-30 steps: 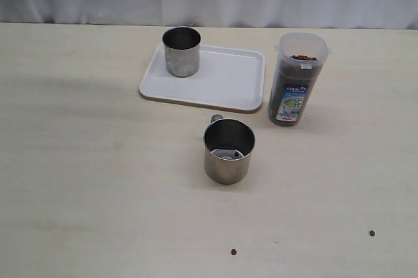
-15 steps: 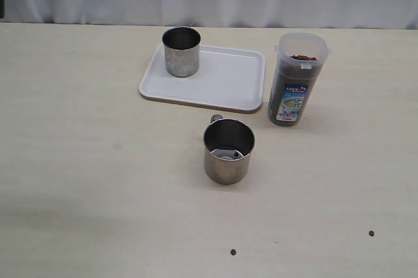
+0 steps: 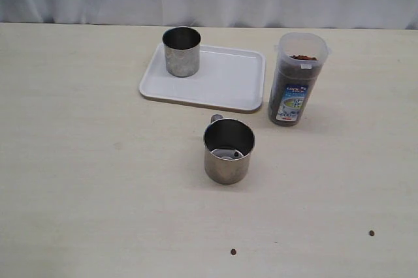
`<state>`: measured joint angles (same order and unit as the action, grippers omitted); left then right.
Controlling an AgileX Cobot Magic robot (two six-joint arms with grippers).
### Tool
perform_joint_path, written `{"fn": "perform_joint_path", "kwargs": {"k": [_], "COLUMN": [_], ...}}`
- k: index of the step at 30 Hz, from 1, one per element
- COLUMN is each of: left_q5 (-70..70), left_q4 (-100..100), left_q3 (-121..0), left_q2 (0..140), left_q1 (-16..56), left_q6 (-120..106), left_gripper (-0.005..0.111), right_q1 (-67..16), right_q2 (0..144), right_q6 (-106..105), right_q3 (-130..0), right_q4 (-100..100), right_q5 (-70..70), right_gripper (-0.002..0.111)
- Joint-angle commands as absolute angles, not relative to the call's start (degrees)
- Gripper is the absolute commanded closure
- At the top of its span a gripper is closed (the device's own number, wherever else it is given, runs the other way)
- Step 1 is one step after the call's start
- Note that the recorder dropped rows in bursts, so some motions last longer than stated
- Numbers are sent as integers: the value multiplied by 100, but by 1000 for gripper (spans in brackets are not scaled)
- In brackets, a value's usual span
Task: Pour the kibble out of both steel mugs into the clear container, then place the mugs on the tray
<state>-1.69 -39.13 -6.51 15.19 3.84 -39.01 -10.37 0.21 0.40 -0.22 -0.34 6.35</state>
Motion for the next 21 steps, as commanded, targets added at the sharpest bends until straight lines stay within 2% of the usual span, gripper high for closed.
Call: {"fn": "perform_joint_path", "kwargs": {"k": [1, 16, 18, 21], "left_q5": [-92, -92, -92, 143], "left_q4": [-3974, -3849, -3000, -1401], "left_q3": [-472, -460, -347, -130], "left_q2": [1474, 1474, 1474, 1474], "left_q1": [374, 374, 374, 374], "left_q6": [-3809, -3717, -3490, -1474], "left_gripper": [107, 107, 107, 107], "right_q1": [-1017, -1017, -1017, -1017], "right_q2": [0, 0, 0, 0], "right_q6": [46, 46, 46, 46], "right_q3": [0, 0, 0, 0], "right_q4": [-40, -40, -40, -40], "right_q5": [577, 577, 577, 577], "right_gripper": [104, 104, 104, 104]}}
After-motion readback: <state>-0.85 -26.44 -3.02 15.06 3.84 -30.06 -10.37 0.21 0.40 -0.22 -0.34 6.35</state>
